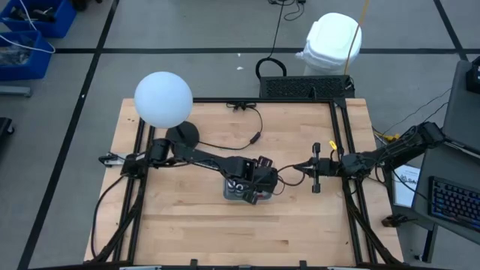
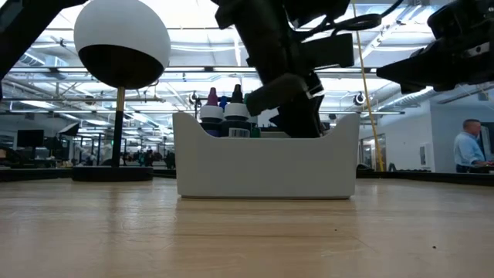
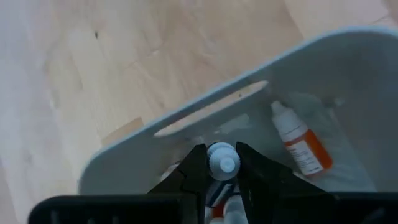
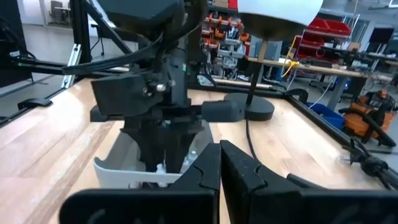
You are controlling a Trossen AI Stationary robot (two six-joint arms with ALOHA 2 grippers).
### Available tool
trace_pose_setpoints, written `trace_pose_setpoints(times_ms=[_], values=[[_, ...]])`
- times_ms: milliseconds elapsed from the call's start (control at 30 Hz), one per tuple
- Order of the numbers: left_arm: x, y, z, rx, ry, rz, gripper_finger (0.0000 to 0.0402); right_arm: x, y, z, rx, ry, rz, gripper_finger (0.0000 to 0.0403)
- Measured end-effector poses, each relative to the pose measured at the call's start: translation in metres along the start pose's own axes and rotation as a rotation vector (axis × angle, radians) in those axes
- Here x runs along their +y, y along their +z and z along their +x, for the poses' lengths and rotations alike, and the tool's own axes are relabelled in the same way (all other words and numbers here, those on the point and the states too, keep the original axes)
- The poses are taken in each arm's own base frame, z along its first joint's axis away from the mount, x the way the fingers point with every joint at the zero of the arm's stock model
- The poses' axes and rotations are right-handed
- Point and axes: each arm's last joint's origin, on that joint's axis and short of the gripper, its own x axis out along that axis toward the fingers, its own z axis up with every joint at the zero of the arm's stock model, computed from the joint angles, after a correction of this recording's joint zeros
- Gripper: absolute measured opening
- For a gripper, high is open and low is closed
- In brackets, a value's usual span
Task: Pick & Place food coloring
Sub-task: Put the small yellow food coloring bottle into the gray bin
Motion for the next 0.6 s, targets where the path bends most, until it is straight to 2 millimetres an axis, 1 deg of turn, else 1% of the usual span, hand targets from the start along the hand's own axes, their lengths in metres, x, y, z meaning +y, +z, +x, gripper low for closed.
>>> trace_pose_setpoints(times_ms=[267,467,600], values=[[0.0011,0.0013,0.0001,-0.021,-0.009,-0.005,0.0072,0.0004,-0.0013,0.0006,0.012,0.001,0.005,0.0],[0.0022,0.0011,0.0005,-0.046,-0.063,0.001,0.0098,0.0004,-0.0013,0.0006,0.011,0.001,0.005,0.0],[0.0024,0.0013,0.0005,-0.051,-0.069,0.003,0.0116,0.0004,-0.0016,0.0006,0.014,0.002,0.003,0.0]])
